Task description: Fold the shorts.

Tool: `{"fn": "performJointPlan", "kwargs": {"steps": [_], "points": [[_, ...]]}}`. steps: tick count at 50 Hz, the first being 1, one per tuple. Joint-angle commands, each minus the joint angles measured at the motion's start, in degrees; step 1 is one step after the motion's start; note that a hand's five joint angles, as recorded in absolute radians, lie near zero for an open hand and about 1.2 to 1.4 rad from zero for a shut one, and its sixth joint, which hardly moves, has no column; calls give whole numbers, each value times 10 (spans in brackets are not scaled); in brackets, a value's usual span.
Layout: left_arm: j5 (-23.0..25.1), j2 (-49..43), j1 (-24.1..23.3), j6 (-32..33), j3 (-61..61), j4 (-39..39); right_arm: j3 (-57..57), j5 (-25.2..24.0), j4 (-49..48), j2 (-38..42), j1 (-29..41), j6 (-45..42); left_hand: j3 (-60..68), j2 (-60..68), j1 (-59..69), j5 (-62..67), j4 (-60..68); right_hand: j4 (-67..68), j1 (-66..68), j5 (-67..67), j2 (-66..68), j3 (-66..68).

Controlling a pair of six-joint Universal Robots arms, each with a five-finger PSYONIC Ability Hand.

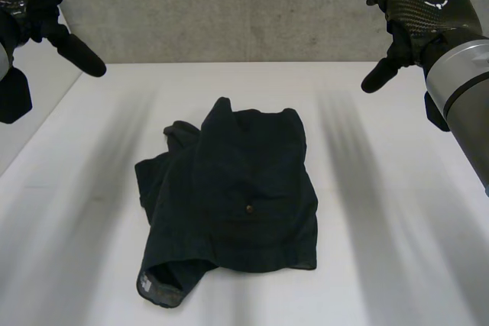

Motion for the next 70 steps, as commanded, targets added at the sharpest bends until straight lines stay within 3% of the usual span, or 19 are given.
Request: {"fn": "performJointPlan", "kwargs": {"steps": [1, 4, 12, 17, 21, 22, 27, 33, 35, 39, 43, 51, 56, 60, 70], "points": [[-2, 2, -6, -1, -25, 1, 5, -6, 0, 0, 1, -24, -18, -14, -11, -21, -14, -32, -16, -40, -25, -19], [1, 9, -9, -4, -63, 6, 12, -20, -2, 0, 3, -49, -11, -7, -4, -14, -8, -32, -16, -40, -25, -19], [3, 61, -37, -2, -260, 92, 108, -134, -49, 0, -4, -137, -1, 3, 6, -4, 2, -32, -16, -40, -25, -19], [5, 68, -77, 2, -360, 129, 160, -144, -87, 0, -19, -144, 186, 189, 193, 182, 189, -32, -16, -40, -25, -19], [0, 56, -110, 2, -396, 140, 178, -145, -102, 0, -21, -145, 142, 146, 149, 139, 146, -32, -16, -40, -25, -19], [1, 45, -115, 2, -403, 141, 184, -145, -106, 0, -20, -145, 72, 76, 79, 69, 75, -32, -16, -40, -25, -19], [-1, 5, -120, 3, -405, 139, 192, -144, -112, 3, -18, -146, 11, 14, 18, 8, 14, -32, -16, -40, -25, -19], [2, -37, -120, 6, -392, 156, 200, -145, -114, 28, -13, -147, 29, 33, 36, 26, 33, -32, -16, -40, -25, -19], [1, -59, -120, 10, -383, 178, 200, -145, -113, 35, -12, -147, 100, 103, 107, 96, 103, -32, -16, -40, -25, -19], [-1, -105, -120, 21, -362, 212, 202, -145, -113, 46, -12, -149, 316, 320, 323, 313, 320, -32, -16, -40, -25, -19], [-1, -139, -123, 44, -333, 223, 204, -145, -113, 48, -11, -157, 676, 680, 683, 673, 679, -32, -16, -40, -25, -19], [-11, -181, -151, 120, -203, 219, 202, -144, -113, 47, -12, -186, 677, 680, 684, 674, 680, -32, -16, -40, -25, -19], [-87, -155, -197, 130, -86, 205, 199, -142, -113, 45, -14, -190, 677, 680, 684, 674, 680, -32, -16, -40, -25, -19], [-124, -95, -186, 132, -25, 201, 192, -141, -113, 44, -19, -190, 677, 680, 684, 674, 680, -32, -16, -40, -25, -19], [-115, -13, -150, 218, 33, 203, 183, -142, -112, 44, -19, -191, 677, 680, 684, 674, 680, -32, -16, -40, -25, -19]]}}
